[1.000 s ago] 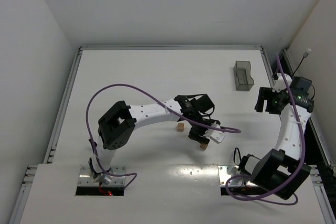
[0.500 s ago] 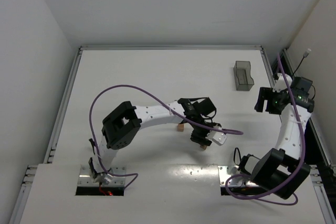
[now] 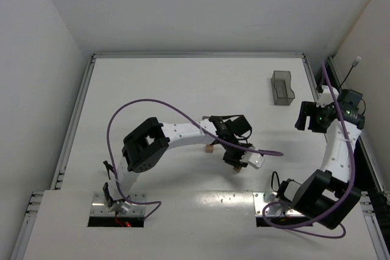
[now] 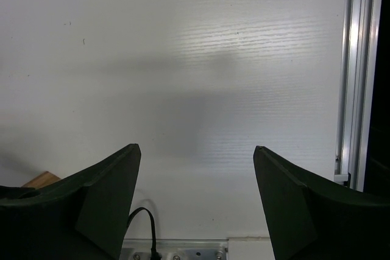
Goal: Build the wood block tower
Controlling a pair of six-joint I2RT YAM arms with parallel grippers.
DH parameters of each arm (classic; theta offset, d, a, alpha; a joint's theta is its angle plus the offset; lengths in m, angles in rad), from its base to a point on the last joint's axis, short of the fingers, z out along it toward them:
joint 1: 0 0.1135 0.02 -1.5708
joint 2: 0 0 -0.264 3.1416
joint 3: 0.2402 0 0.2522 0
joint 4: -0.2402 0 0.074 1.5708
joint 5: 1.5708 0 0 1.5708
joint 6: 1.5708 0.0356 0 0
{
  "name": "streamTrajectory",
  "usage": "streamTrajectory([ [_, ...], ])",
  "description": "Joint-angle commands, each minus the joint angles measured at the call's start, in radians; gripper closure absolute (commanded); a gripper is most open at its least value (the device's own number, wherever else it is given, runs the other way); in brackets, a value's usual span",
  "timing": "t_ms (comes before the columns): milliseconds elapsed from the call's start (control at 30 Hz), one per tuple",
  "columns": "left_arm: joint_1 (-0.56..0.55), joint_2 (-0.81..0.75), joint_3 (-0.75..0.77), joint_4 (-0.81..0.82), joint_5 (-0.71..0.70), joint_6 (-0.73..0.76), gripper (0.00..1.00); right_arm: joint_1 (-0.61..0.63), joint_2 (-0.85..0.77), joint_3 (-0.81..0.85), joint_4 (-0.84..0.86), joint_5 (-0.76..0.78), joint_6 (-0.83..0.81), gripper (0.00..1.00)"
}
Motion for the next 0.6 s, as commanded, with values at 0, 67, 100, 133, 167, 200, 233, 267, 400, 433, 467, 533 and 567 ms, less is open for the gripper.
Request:
streamTrajectory([
  [0,-0.013,0.004,0.002,0.035,0.003,-0.027,0.93,-0.005,0.004,0.018,0.010,-0.036,-0.003,0.28],
  [67,-0.013,0.004,0.002,0.044,-0.028,-0.082,1.00,-0.005,0.004,0.018,0.010,-0.045,-0.003,0.28],
  [100,-0.013,-0.005,0.002,0.044,-0.066,-0.107,1.00,-0.005,0.013,0.018,0.010,-0.054,-0.003,0.28],
  [133,-0.013,-0.019,0.002,0.044,-0.083,-0.131,1.00,-0.005,0.013,0.018,0.010,-0.054,-0.003,0.28],
  [167,-0.001,-0.031,0.002,0.017,-0.083,-0.159,1.00,-0.005,0.013,0.018,0.010,-0.054,-0.003,0.28],
  [200,0.030,-0.045,0.002,0.006,-0.092,-0.226,1.00,-0.005,0.013,0.018,0.010,-0.065,-0.003,0.28],
  [233,0.048,-0.079,0.002,-0.004,-0.092,-0.269,1.00,-0.005,0.023,0.018,0.021,-0.065,-0.003,0.28],
  [267,0.067,-0.096,0.002,-0.029,-0.092,-0.306,1.00,-0.005,0.037,0.018,0.021,-0.079,-0.003,0.28],
  [400,0.148,-0.191,0.012,-0.067,-0.207,-0.556,1.00,0.004,0.086,0.038,0.012,-0.114,-0.003,0.28],
  [433,0.159,-0.212,0.012,-0.067,-0.297,-0.599,1.00,0.004,0.096,0.052,0.012,-0.128,-0.003,0.28],
  [467,0.171,-0.250,0.012,-0.067,-0.320,-0.628,1.00,0.004,0.096,0.061,0.002,-0.128,-0.003,0.29],
  [533,0.223,-0.289,0.012,-0.057,-0.379,-0.725,1.00,0.013,0.120,0.070,0.002,-0.137,-0.003,0.30],
  [567,0.240,-0.304,0.012,-0.044,-0.405,-0.762,1.00,0.013,0.120,0.070,0.002,-0.137,-0.003,0.30],
])
